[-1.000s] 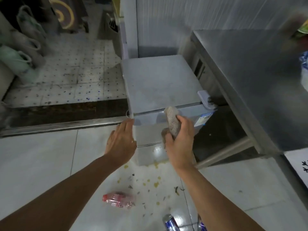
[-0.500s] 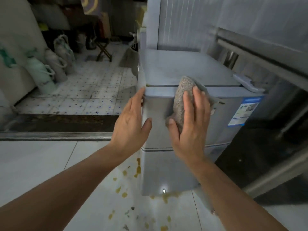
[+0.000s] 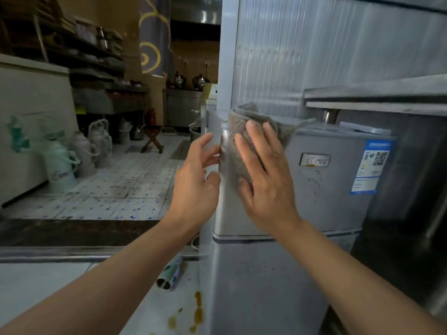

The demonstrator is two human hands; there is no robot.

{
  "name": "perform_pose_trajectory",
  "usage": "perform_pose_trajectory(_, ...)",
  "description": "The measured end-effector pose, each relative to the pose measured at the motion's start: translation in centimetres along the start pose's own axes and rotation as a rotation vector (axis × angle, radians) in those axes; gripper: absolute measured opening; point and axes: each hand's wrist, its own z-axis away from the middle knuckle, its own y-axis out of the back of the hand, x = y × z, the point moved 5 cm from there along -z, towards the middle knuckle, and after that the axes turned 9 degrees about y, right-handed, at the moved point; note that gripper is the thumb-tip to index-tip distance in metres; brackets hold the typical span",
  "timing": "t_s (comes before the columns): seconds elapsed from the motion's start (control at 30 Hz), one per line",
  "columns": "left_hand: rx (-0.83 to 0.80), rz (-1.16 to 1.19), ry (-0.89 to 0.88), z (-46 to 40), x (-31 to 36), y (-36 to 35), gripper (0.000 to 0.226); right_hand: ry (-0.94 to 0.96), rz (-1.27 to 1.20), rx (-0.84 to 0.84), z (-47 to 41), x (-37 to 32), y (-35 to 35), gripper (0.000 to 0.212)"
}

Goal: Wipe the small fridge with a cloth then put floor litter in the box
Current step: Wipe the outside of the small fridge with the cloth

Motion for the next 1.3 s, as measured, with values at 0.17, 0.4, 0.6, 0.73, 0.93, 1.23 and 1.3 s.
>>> perform_pose_trajectory(0.17,-0.046,0.165,0.085,0.4,-1.6,0.6,0.067,0.158,0.051,-0.065,-3.7,0.5,-0.3,0.058)
perform_pose_trajectory(0.4,0.031,0.241,0.324,3.8,-7.0,-0.3,0.043,0.299,0.030,-0.065,2.5,-1.1,-2.6,0.048)
perform_pose_trajectory(0.6,0.104,0.286,0.500,5.9,-9.4,-1.2,0.028,0.445,0.031,-0.328,12.4,-3.7,-5.0,0.048)
perform_pose_trajectory(0.73,0.122,0.238,0.505,6.0,-8.7,-1.4,0.026,0.587,0.078,-0.389,10.9,-2.3,-3.7,0.047)
perform_pose_trajectory(0.93,0.123,0.219,0.302,3.5,-3.8,-1.4,0.025,0.431,0.230,-0.135,1.4,3.6,1.2,0.038)
perform_pose_trajectory(1.23,0.141,-0.002,0.105,3.8,-1.8,-3.4,0.060,0.345,0.133,-0.119,12.4,0.8,-2.1,0.050)
perform_pose_trajectory(1.3,0.145,-0.084,0.073,4.1,-1.8,-3.6,0.067,0.404,0.138,-0.222,14.7,0.6,-2.3,0.048)
